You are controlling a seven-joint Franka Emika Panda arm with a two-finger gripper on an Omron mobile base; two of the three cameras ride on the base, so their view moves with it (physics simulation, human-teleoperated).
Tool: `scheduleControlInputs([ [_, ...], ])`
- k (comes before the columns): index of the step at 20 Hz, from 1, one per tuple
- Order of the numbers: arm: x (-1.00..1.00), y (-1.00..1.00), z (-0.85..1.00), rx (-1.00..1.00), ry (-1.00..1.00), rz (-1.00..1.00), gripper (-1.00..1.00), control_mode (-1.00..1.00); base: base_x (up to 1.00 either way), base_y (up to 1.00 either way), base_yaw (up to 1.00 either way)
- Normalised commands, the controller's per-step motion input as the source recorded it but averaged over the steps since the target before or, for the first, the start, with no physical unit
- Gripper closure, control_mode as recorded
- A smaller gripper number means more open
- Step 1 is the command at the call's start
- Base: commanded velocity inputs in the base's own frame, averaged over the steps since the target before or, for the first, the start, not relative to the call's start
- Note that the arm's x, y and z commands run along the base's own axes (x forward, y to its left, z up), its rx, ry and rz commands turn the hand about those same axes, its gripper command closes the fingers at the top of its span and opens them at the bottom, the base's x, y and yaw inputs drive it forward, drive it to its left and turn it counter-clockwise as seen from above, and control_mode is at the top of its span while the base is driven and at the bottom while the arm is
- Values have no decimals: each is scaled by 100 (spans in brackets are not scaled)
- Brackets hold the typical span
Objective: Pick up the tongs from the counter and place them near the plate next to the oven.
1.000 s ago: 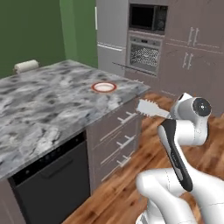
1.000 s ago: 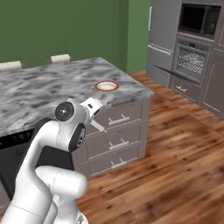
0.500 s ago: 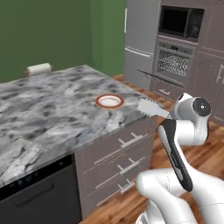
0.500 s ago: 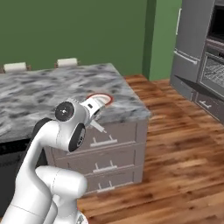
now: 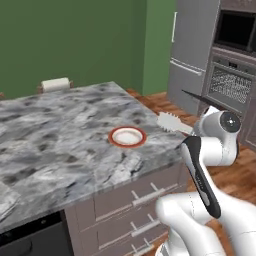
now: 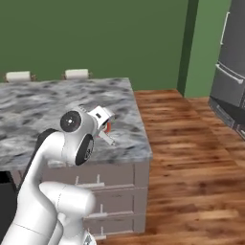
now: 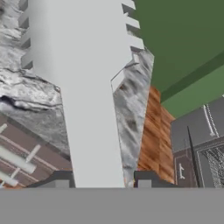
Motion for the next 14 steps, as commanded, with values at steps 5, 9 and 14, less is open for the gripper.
scheduleControlInputs([
  [5,0,0,0,0,0,0,100,100,66,-28,30],
  [9,0,0,0,0,0,0,100,100,44,-20,30],
  [14,0,0,0,0,0,0,100,100,31,-40,32],
])
